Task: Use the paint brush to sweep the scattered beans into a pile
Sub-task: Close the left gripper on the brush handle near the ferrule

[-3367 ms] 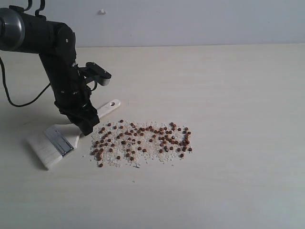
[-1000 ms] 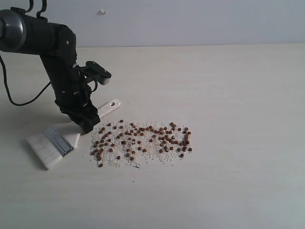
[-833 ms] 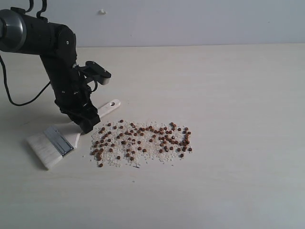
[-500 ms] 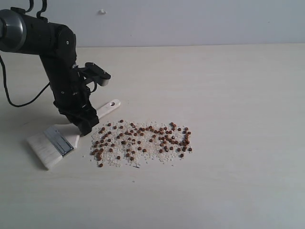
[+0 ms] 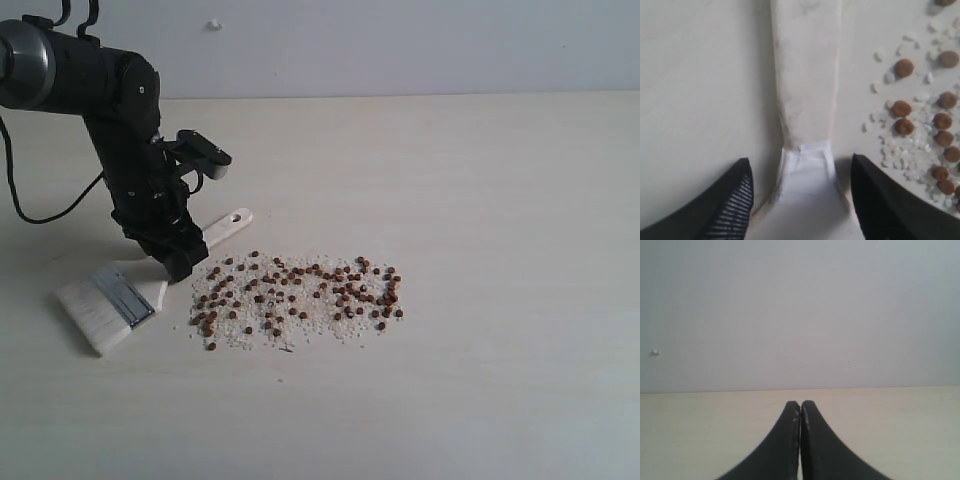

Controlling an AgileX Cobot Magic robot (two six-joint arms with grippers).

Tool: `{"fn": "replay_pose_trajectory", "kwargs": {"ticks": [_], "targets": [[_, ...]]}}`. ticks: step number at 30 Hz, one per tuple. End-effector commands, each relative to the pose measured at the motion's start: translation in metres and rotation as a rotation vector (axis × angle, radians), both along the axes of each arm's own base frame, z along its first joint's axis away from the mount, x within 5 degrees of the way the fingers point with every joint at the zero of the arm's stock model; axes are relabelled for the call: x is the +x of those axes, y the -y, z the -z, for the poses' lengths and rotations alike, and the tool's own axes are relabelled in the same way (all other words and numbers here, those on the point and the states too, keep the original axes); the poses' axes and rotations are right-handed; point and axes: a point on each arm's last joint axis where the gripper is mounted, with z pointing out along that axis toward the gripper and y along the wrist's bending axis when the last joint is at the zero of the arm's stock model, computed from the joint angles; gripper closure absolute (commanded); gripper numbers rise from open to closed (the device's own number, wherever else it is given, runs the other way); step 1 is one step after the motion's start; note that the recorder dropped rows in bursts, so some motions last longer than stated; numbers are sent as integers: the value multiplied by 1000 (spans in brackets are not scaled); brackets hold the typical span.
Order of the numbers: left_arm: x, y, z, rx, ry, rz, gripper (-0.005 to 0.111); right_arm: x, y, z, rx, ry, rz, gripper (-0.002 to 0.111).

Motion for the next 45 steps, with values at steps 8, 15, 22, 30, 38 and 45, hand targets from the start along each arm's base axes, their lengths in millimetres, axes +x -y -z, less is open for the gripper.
{"fn": "replay_pose_trajectory", "kwargs": {"ticks": [8,15,22,30,38,45], "targets": [[0,0,0,-2,8,-12,52,0,0,1,-3,4,5,108],[0,0,0,-2,8,-19,52,0,0,1,-3,4,5,108],[0,0,0,-1,6,-21,52,0,0,1,-3,4,5,108],[0,0,0,0,4,-24,52,0,0,1,-3,4,5,108],[1,0,0,-5,13,-24,52,0,0,1,-3,4,5,108],[1,1,0,-14,14,-37,52,0,0,1,-3,4,5,108]]}}
